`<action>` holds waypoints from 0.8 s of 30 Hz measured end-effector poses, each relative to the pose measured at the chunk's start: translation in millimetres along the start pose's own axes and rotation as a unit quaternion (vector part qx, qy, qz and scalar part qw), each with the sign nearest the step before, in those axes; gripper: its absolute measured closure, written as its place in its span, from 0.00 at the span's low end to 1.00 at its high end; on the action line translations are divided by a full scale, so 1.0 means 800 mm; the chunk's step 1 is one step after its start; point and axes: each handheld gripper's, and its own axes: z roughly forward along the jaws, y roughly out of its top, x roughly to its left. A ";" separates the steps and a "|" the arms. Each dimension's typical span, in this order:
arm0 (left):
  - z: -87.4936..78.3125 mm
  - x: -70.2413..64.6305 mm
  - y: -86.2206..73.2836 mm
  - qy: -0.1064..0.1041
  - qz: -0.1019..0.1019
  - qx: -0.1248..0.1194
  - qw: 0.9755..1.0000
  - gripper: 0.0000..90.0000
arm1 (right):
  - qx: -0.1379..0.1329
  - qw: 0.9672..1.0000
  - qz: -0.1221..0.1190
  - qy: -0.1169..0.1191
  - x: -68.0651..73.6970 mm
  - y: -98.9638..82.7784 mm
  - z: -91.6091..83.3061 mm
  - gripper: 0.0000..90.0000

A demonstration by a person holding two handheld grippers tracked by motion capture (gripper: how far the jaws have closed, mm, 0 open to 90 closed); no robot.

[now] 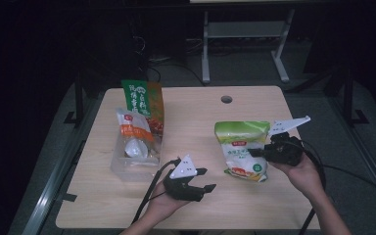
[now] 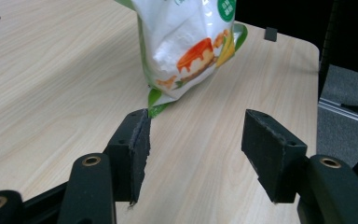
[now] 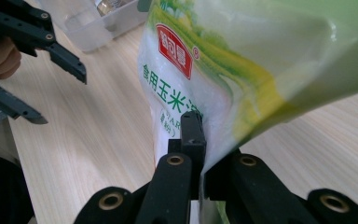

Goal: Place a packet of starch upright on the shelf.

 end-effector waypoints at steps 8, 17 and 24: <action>-0.015 -0.007 -0.011 0.002 -0.005 -0.002 1.000 0.44 | 0.000 1.000 -0.003 0.005 0.004 0.016 0.006 0.99; -0.026 -0.013 -0.023 0.002 -0.007 -0.005 1.000 0.42 | -0.006 1.000 -0.008 0.016 0.012 0.039 0.014 0.99; -0.030 -0.015 -0.032 -0.004 -0.009 0.001 1.000 0.41 | -0.016 0.999 -0.021 0.027 0.018 0.058 0.022 0.99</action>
